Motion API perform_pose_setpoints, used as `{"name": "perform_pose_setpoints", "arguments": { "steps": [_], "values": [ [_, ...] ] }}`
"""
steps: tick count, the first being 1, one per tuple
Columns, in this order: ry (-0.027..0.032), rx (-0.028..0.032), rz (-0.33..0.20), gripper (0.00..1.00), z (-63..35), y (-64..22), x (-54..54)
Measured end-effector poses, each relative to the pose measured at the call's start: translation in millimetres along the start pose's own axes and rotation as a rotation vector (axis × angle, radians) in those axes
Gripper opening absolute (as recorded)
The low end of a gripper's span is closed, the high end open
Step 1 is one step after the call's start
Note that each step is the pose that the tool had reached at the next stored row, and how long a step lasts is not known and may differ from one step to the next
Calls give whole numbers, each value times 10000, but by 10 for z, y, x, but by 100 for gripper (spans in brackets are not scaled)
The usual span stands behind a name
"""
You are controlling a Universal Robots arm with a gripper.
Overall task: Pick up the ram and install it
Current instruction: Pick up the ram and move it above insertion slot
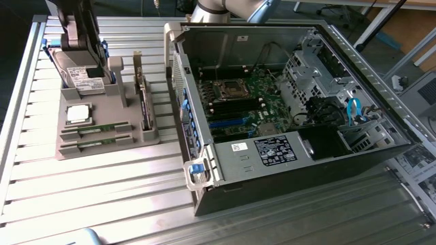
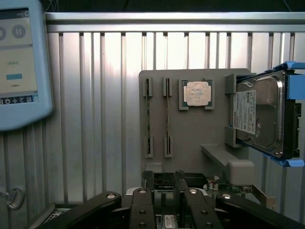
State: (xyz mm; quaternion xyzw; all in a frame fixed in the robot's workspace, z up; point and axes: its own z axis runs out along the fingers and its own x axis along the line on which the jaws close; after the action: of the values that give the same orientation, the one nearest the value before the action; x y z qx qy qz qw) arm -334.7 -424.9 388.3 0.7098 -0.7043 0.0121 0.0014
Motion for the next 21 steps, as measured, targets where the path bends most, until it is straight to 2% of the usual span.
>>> {"name": "perform_pose_setpoints", "arguments": {
  "steps": [7,21],
  "values": [
    [0,-1,0,30,15,32,-1],
    [1,-1,0,30,59,45,-2]
  ]
}}
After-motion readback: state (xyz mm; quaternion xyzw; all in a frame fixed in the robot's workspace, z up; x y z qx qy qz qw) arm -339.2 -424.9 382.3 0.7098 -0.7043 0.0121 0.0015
